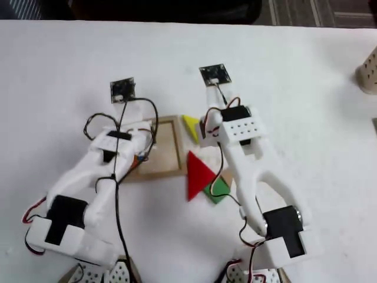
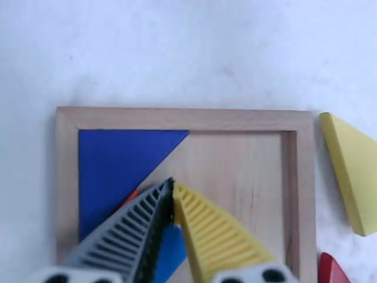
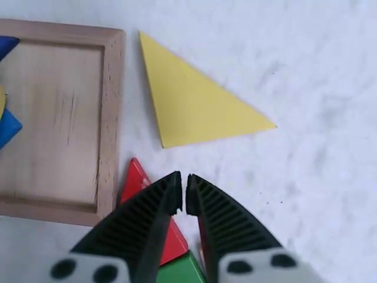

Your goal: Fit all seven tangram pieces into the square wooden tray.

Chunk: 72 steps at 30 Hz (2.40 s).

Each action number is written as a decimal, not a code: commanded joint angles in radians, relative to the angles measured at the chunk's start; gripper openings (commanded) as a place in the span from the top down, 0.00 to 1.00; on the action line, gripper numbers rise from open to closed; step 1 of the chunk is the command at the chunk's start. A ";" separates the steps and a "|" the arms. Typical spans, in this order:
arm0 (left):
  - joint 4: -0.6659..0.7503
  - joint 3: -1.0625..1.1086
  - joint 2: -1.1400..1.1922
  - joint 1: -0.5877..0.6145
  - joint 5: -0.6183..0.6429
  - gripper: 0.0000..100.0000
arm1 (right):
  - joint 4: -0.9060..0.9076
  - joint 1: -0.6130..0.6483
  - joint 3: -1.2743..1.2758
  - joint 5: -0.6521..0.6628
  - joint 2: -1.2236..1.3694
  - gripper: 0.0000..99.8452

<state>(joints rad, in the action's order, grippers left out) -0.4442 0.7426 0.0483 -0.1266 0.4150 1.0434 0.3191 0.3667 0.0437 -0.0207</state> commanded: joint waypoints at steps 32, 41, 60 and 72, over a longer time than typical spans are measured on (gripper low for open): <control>-0.109 0.181 -0.199 -0.065 -0.158 0.98 | -0.015 -0.005 -0.008 -0.002 -0.015 0.98; -0.107 0.172 -0.189 -0.062 -0.161 0.98 | -0.015 -0.005 -0.008 -0.002 -0.015 0.98; -0.114 0.270 -0.418 -0.024 -0.161 0.98 | -0.013 -0.005 -0.008 -0.002 -0.015 0.98; -0.095 0.358 -0.627 0.001 -0.164 0.98 | 0.249 0.050 -0.043 0.074 -0.033 0.94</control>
<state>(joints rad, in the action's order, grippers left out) -0.5715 1.0955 -0.4979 -0.1527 0.2631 1.1922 0.3360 0.3652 0.0667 -0.0207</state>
